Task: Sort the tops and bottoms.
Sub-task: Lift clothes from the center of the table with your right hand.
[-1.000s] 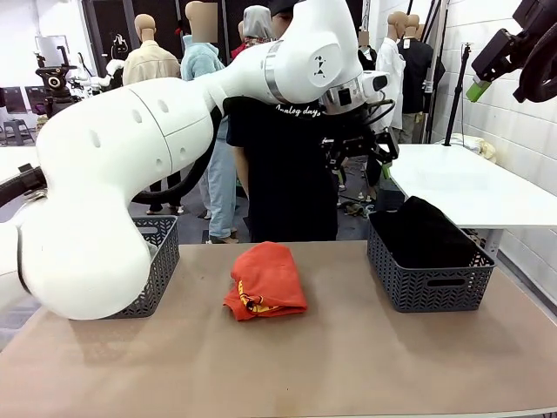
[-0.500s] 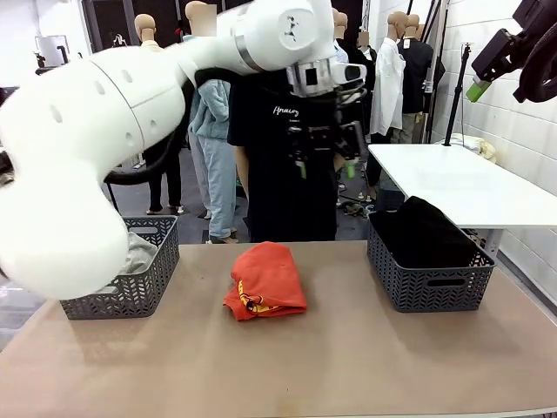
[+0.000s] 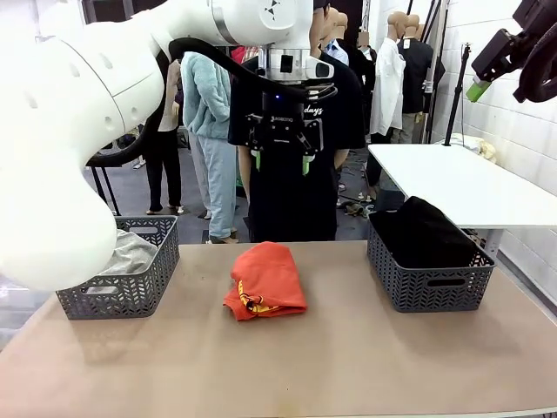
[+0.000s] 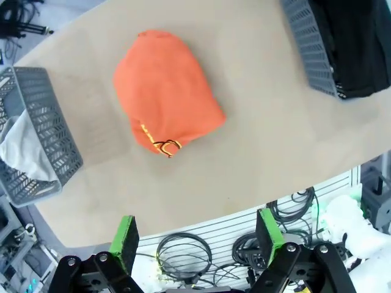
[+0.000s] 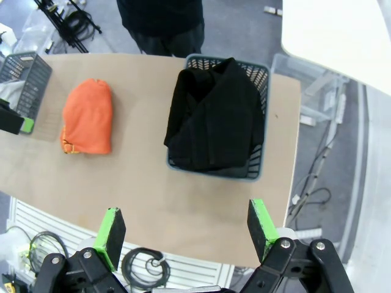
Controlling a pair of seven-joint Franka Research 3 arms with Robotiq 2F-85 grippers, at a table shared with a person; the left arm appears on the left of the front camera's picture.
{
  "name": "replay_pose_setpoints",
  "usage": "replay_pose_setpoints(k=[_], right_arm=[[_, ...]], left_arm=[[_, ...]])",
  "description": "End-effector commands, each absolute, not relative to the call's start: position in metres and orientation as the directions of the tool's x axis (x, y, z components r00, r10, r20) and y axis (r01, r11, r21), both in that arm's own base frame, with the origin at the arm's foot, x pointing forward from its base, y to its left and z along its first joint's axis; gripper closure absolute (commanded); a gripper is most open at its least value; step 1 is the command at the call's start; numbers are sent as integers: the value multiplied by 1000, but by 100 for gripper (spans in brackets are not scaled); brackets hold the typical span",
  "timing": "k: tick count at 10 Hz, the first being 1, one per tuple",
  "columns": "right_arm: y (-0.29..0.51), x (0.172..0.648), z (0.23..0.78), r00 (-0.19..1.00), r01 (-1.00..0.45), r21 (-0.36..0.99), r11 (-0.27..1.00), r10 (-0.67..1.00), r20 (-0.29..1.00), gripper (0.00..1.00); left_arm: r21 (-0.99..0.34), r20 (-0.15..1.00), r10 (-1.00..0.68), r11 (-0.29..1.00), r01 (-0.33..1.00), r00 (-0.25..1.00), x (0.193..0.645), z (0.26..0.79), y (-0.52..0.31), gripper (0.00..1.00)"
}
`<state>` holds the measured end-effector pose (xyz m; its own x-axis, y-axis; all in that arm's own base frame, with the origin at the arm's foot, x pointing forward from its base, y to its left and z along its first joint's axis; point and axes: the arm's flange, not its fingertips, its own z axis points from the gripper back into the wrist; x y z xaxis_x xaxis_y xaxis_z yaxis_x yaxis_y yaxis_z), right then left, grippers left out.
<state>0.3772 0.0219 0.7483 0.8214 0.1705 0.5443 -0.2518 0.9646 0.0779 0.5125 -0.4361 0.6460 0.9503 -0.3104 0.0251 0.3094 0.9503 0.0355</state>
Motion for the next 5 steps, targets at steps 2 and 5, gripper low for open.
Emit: replay_pose_setpoints(k=[2,5], right_arm=[[21,378,747,817,-257,70,964,178,548,0],[21,378,747,817,-257,70,964,178,548,0]], left_arm=[[35,25,-310,950,309,950,512,646,-436,0],[56,-22,-144,988,145,989,462,604,-357,0]])
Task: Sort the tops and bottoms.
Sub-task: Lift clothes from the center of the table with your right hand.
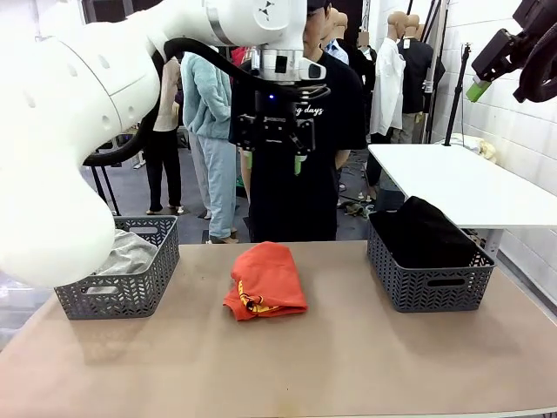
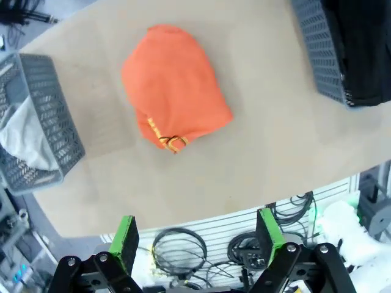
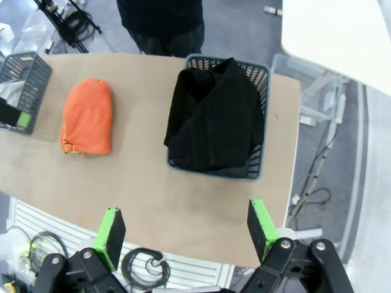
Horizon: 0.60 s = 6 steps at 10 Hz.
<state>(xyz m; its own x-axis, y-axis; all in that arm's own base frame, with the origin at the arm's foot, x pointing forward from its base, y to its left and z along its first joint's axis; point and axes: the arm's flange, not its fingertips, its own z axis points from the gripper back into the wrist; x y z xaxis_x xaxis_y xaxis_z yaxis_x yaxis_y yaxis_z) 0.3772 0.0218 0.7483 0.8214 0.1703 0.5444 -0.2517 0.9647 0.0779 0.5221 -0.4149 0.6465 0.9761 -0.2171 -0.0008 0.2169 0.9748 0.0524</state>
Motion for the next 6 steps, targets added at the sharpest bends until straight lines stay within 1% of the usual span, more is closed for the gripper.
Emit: replay_pose_setpoints(k=[1,2,3,4,5,6], right_arm=[[21,378,747,817,-257,70,964,178,548,0],[21,378,747,817,-257,70,964,178,548,0],[21,378,747,817,-257,70,964,178,548,0],[21,378,747,817,-257,70,964,178,548,0],[21,378,747,817,-257,70,964,178,548,0],[21,378,747,817,-257,70,964,178,548,0]], left_arm=[[84,-42,-120,989,123,992,444,591,-341,0],[111,-51,-157,981,162,986,427,580,-335,0],[47,-46,-158,986,160,986,415,569,-332,0],[-40,-49,-197,980,195,979,404,561,-326,0],[-132,-5,-220,967,217,975,394,566,-315,0],[-131,66,-185,972,193,980,388,583,-294,0]])
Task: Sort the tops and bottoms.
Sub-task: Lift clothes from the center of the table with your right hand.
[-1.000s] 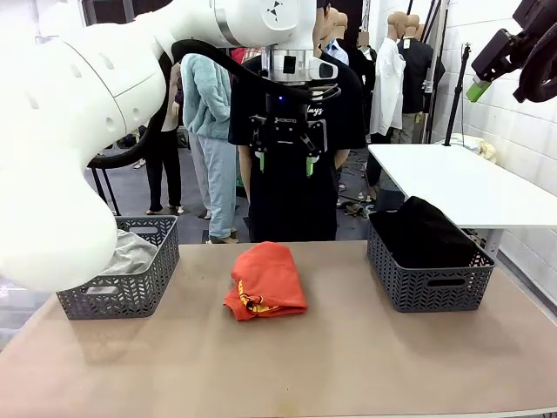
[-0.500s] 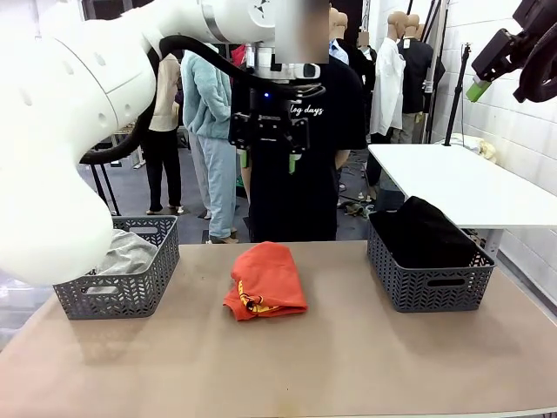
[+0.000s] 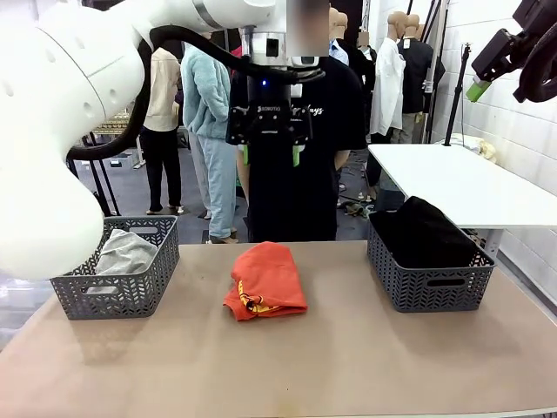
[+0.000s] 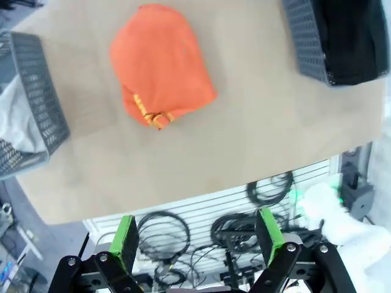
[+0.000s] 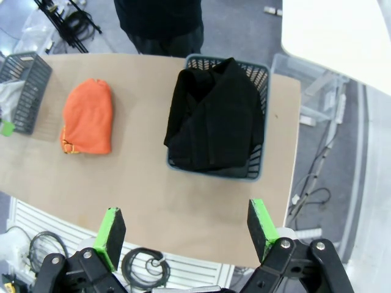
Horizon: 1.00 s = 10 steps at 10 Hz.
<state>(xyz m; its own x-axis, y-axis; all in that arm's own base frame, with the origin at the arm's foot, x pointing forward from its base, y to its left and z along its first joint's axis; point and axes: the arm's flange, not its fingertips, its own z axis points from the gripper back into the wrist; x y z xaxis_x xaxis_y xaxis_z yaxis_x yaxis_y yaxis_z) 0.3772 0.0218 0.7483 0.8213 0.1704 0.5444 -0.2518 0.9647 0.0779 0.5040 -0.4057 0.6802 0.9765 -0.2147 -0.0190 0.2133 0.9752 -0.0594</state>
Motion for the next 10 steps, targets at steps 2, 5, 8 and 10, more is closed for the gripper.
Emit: replay_pose_setpoints(k=[2,5,8,10], right_arm=[[21,378,747,817,-257,70,964,178,548,0],[21,378,747,817,-257,70,964,178,548,0],[21,378,747,817,-257,70,964,178,548,0],[21,378,747,817,-257,70,964,178,548,0]], left_arm=[[-59,10,-159,985,159,987,380,609,-269,0],[90,-208,-208,969,230,956,394,594,-285,0],[23,-152,-176,983,181,973,474,721,-335,0],[23,-152,-176,983,181,973,474,721,-335,0]])
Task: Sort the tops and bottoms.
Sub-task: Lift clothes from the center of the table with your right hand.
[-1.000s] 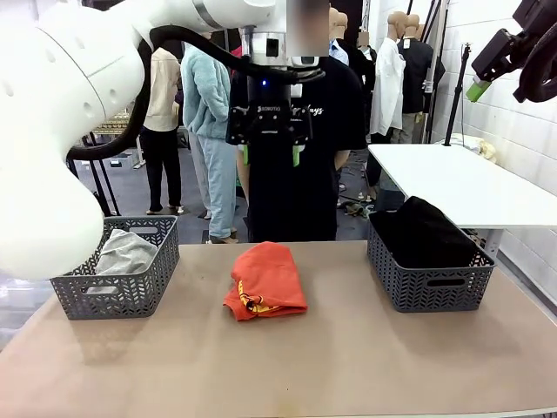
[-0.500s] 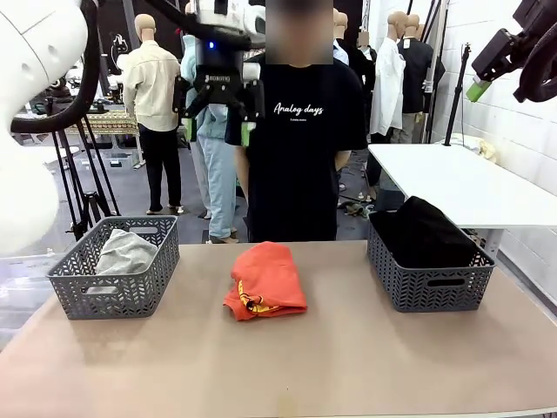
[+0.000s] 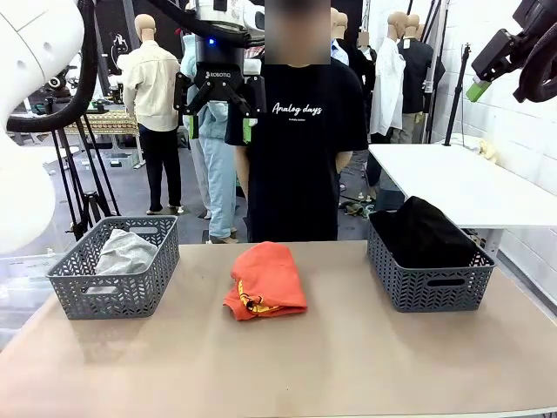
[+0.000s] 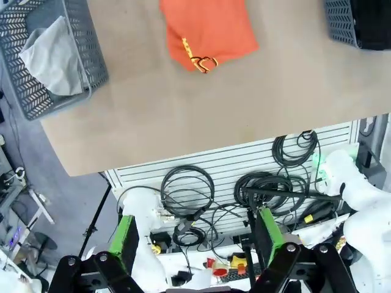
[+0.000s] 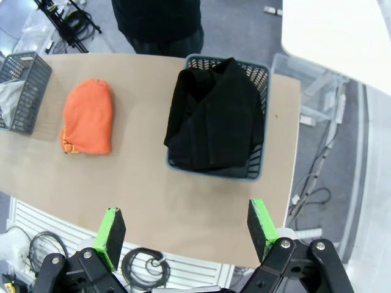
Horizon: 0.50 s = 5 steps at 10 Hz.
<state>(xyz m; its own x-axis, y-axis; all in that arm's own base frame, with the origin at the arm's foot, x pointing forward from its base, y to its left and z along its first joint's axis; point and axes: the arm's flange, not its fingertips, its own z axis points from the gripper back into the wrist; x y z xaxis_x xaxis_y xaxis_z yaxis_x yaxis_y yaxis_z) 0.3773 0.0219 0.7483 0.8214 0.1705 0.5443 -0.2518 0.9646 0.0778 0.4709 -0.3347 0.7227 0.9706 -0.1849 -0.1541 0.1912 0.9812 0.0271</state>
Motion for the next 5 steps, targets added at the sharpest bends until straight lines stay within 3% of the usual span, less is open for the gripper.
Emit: replay_pose_setpoints(k=[1,2,5], right_arm=[[21,378,747,817,-257,70,964,178,548,0],[21,378,747,817,-257,70,964,178,548,0],[21,378,747,817,-257,70,964,178,548,0]], left_arm=[[23,-152,-176,983,181,973,474,721,-335,0],[27,-154,-185,981,191,971,471,723,-335,0],[-35,3,-208,977,208,978,437,713,-269,0]])
